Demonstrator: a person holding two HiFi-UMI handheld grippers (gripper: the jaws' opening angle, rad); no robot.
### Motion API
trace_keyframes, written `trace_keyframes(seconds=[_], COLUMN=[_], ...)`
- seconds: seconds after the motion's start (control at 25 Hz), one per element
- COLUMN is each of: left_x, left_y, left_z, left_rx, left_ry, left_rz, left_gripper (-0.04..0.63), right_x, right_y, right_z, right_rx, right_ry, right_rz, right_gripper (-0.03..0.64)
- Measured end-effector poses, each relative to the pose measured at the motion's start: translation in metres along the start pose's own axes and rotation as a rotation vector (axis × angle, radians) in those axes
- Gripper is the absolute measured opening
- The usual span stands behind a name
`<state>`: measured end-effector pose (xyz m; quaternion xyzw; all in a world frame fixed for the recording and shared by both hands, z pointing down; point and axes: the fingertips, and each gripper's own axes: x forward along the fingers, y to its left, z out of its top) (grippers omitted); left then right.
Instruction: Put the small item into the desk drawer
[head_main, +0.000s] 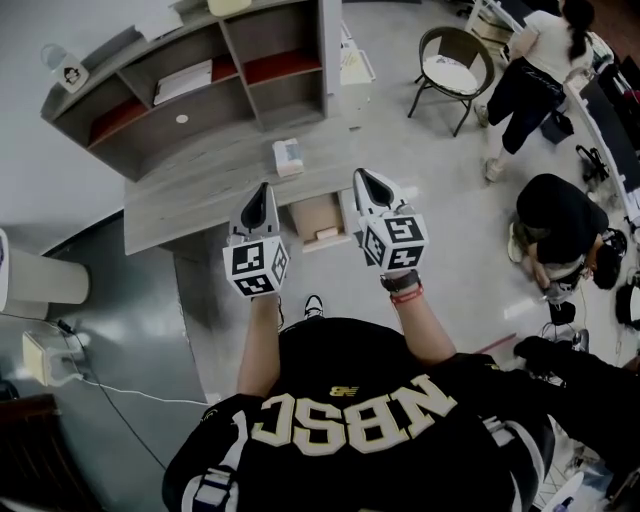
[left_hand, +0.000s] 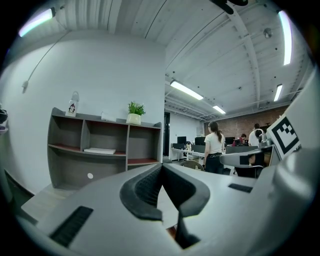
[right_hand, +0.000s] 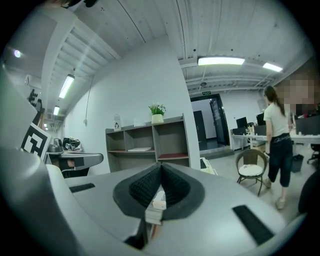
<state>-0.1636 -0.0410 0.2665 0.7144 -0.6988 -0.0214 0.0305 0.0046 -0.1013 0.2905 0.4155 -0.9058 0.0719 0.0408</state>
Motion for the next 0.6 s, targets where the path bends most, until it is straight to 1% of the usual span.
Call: trace_keyframes(seconds=[0.2,0.4,0.48,0.6], left_x=[0.013,0.034,0.047,0.070], left_y=[-0.001,-0.004,-0.007,-0.017], left_z=[-0.004,-0.013,-0.023,-0.052], left_rx=[0.005,0.004,0.012,0.045], left_ry=[0.009,0.034,0.056,0.120], left_rz=[-0.015,-0.054,-0.073,-0.141], left_gripper=[0.014,0.014,0.015,0.015], right_x=[0.007,0.013,0.019,0.029], right_y=[-0.005,-0.017,-0.023,-0.034], right_z=[0.002,0.000,-0.002,-0.005], right_rx=[-0.004,-0.002,-0.001,0.003], right_ry=[0.001,0.016,0.025,0.037], right_rz=[-0.019,-0.059,-0.070,-0.085], right_gripper=[0.005,0.005,0.005,0.005])
